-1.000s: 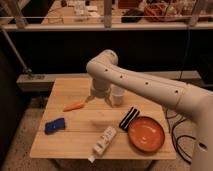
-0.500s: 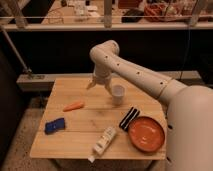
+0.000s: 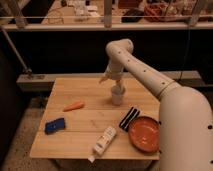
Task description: Move the arm in a circular motion
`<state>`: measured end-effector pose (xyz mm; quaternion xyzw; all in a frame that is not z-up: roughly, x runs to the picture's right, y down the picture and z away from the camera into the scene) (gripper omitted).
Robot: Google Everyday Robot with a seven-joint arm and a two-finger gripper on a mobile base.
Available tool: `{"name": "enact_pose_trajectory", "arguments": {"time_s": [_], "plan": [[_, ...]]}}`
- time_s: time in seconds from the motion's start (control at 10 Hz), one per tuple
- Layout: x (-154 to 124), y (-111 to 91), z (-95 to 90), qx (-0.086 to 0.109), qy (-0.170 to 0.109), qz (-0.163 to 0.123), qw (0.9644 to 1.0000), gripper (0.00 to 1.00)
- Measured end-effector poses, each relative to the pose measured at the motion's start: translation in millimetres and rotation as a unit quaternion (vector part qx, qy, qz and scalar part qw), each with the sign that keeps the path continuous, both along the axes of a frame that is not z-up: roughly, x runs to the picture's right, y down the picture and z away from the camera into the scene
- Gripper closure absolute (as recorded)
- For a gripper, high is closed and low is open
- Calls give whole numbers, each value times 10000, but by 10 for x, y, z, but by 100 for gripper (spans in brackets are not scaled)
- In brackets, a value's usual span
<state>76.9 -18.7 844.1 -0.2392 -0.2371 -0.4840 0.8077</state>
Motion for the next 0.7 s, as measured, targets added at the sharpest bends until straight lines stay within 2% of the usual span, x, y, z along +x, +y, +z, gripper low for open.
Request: {"name": "enact_pose_trajectory", "arguments": {"time_s": [0.2,0.4,0.5,0.7], "plan": [[386,33,82,-50,287,305,9991,20],[824,102,95,-69,652,616,9959,20],[981,139,69,-43,799,731,9941,20],[1225,301,-100,11,1044,920,9903,20]]}}
